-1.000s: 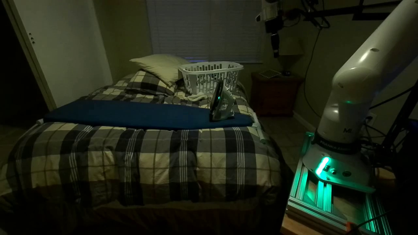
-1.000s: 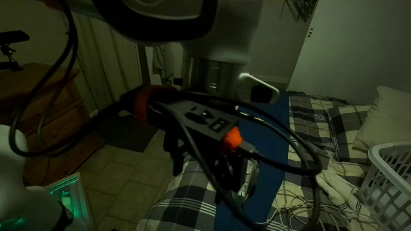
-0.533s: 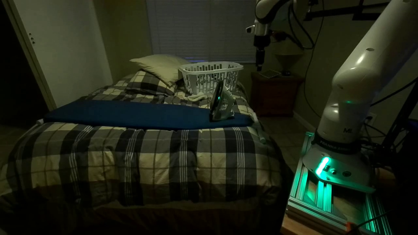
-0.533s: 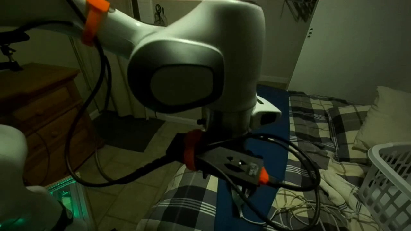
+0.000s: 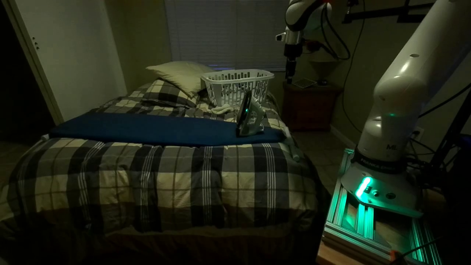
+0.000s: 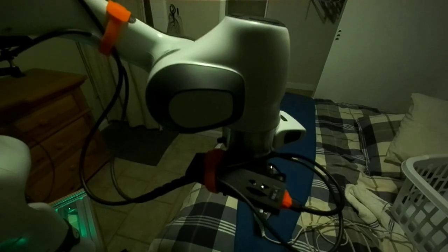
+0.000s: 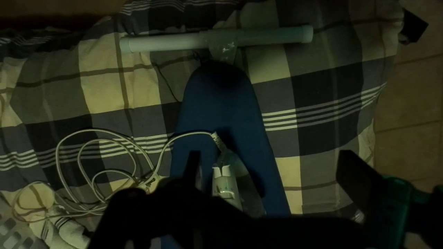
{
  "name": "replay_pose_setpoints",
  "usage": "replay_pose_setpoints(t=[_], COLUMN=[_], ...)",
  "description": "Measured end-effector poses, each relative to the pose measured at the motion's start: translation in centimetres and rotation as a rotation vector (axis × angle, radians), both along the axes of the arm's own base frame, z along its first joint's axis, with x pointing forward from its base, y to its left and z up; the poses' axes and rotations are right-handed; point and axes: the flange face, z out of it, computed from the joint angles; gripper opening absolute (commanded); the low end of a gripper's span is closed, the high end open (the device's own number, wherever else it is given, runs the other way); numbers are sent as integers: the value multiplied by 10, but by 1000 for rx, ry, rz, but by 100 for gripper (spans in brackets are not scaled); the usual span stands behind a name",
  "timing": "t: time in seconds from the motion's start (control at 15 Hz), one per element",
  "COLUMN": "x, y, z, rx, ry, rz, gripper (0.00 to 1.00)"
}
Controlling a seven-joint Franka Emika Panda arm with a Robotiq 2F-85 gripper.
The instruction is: Iron the blue cloth
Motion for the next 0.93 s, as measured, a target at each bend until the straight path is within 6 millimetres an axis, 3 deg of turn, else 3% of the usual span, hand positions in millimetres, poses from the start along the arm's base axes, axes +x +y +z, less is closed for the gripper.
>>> replay_pose_setpoints(t=[0.4,0.53,0.93], x=[27,34,52], y=[-31,-31,-24], z=[-45,-61,-83], rx=[-30,14,183], ry=[-200,-252,-357], rz=[89,110,170], gripper=[100,100,100])
